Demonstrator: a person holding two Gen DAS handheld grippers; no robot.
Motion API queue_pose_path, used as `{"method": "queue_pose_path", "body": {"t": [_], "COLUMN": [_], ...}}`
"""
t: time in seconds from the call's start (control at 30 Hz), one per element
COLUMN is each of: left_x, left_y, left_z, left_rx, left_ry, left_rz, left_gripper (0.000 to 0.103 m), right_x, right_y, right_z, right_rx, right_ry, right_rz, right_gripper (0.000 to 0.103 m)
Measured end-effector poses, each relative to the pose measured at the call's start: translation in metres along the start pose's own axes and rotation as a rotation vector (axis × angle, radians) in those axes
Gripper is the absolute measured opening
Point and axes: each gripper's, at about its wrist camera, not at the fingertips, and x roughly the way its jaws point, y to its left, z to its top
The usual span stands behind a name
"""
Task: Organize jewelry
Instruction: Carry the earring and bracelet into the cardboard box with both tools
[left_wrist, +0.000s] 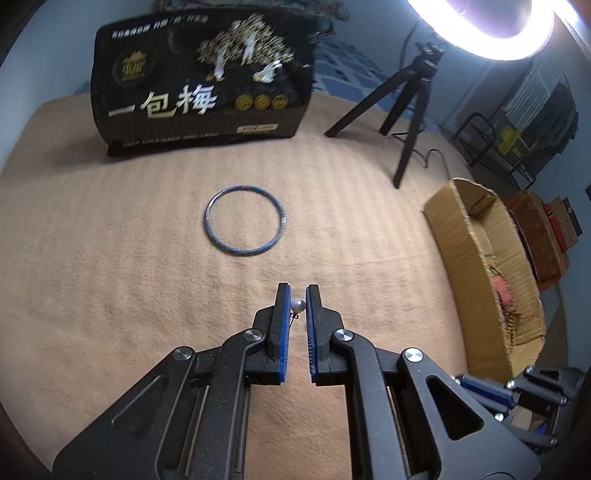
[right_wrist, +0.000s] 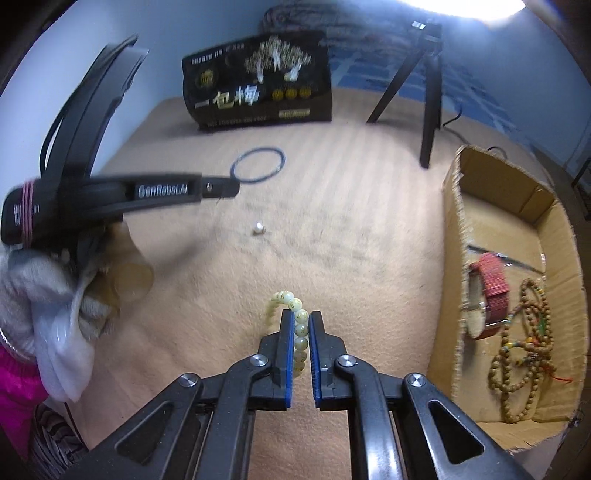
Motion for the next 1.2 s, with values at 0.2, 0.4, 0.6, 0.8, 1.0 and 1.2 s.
{"method": "queue_pose_path", "body": {"t": [0.2,0.4,0.6,0.8,1.0,1.2], "left_x": [-0.023,-0.037,-0.044,-0.042,-0.036,-0.026], "left_y": [-0.028,-0.06,-0.089,-0.12,-0.153,-0.181], "left_z": [-0.001,-0.003,-0.004,-0.006,-0.013,-0.022], "left_rx": [0.047,0.097,0.127,0.147,0.178,0.205], "left_ry": [-0.032,-0.06,-0.075,-0.079,-0.068,-0.046], "left_rz": [-0.049,-0.092,-0.133,-0.171,-0.206,-0.236], "left_gripper": [0.006,0.006,0.006,0.006,0.006,0.006], "right_x": [-0.03,-0.065,-0.091,-0.104,-0.103,-0.095], "right_y": [-0.018,-0.047,-0.086,-0.119,-0.144,-0.163], "right_z": [0.008,0.011,0.012,0.014,0.014,0.012], "right_rx": [0.046,0.11,0.19,0.264,0.317,0.349], "right_ry": [-0.086,-0.171,-0.245,-0.29,-0.306,-0.291], "right_rz": [-0.023,-0.043,-0.082,-0.142,-0.182,-0.204], "right_gripper": [0.005,0.005,0.005,0.005,0.005,0.005]}}
